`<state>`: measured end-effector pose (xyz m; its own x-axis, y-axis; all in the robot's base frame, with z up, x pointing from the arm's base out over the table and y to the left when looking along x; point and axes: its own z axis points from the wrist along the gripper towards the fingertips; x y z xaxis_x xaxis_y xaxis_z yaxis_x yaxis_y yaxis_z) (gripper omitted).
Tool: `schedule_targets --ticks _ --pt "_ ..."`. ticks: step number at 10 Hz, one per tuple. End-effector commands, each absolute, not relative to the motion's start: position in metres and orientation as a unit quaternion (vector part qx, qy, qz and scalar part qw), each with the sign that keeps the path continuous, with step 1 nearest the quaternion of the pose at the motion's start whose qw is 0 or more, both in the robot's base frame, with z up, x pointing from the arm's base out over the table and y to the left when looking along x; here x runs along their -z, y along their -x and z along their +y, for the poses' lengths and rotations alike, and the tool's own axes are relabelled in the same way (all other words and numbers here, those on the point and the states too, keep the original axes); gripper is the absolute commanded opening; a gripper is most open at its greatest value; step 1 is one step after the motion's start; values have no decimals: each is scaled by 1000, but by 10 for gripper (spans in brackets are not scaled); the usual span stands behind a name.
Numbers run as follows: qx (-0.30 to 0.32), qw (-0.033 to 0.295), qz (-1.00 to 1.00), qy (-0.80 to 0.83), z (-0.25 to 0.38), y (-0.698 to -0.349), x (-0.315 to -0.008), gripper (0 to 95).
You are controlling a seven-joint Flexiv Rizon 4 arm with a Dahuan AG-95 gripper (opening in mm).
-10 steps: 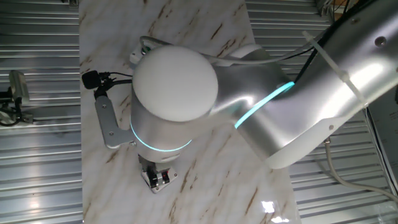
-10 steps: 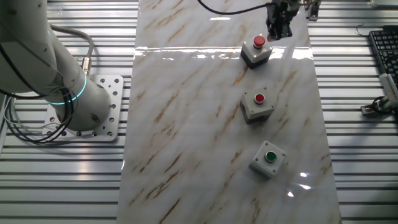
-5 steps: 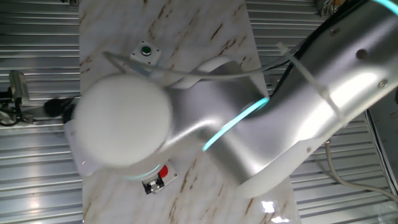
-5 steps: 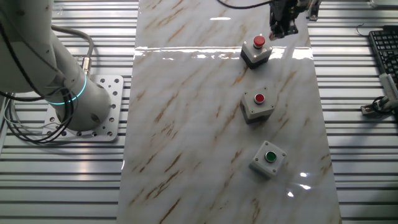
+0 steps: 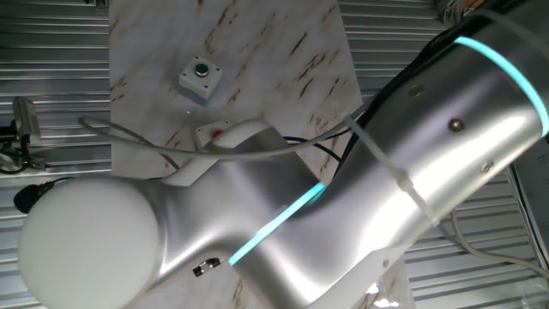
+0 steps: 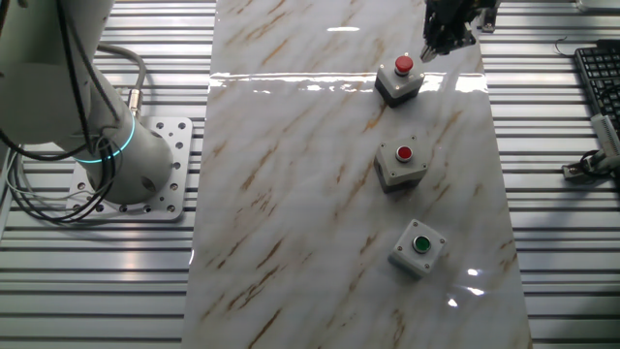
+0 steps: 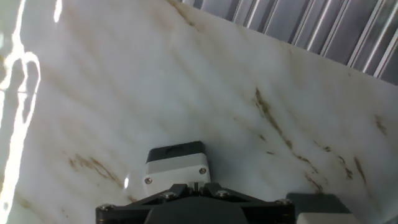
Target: Press three buttons from left to right in sequence
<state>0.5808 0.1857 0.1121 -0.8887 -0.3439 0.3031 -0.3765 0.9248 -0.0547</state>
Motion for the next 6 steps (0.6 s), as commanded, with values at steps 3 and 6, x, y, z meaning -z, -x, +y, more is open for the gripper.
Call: schedule_targets --ticks 3,6 --pt "-31 134 -966 -220 185 -579 -114 0" --pt "-8 129 -964 -231 186 -579 -113 0"
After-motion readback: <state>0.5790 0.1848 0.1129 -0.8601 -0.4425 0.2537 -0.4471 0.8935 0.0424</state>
